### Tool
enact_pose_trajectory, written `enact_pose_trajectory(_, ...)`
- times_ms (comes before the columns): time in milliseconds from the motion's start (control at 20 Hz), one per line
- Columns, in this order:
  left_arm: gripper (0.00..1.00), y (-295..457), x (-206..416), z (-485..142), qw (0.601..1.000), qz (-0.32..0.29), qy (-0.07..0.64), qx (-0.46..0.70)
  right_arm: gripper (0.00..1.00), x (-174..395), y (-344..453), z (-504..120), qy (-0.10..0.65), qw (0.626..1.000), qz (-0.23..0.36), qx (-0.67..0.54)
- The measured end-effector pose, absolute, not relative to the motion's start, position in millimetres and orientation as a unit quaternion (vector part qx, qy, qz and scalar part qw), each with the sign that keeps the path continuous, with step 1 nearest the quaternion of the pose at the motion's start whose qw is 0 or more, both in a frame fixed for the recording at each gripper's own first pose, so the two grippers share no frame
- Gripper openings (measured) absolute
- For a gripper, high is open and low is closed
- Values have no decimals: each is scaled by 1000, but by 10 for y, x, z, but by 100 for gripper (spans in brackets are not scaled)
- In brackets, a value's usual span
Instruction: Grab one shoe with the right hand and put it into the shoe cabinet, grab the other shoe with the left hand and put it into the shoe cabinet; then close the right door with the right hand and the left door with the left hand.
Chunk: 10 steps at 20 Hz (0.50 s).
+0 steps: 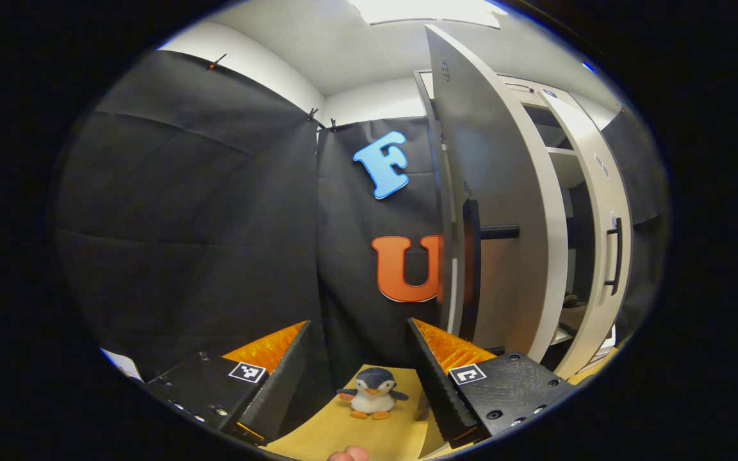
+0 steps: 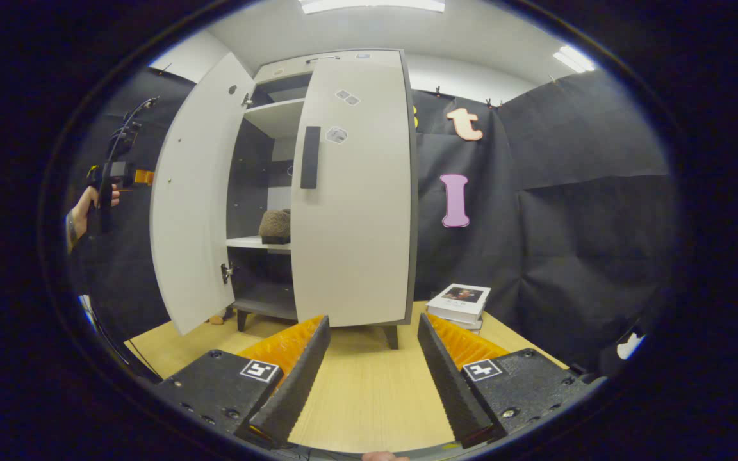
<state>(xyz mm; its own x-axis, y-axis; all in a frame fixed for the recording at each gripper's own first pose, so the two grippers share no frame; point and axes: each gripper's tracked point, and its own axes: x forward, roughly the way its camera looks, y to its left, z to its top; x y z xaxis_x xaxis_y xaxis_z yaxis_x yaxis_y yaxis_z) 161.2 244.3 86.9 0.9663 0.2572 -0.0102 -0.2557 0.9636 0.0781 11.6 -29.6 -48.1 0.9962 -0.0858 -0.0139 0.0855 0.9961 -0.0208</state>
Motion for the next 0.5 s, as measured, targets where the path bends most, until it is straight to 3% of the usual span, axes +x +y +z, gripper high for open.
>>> enact_pose_trajectory(500,88,1194,2039,722,1000,7,8,11,90,116,-450,-392,-7,998,-63,-8)
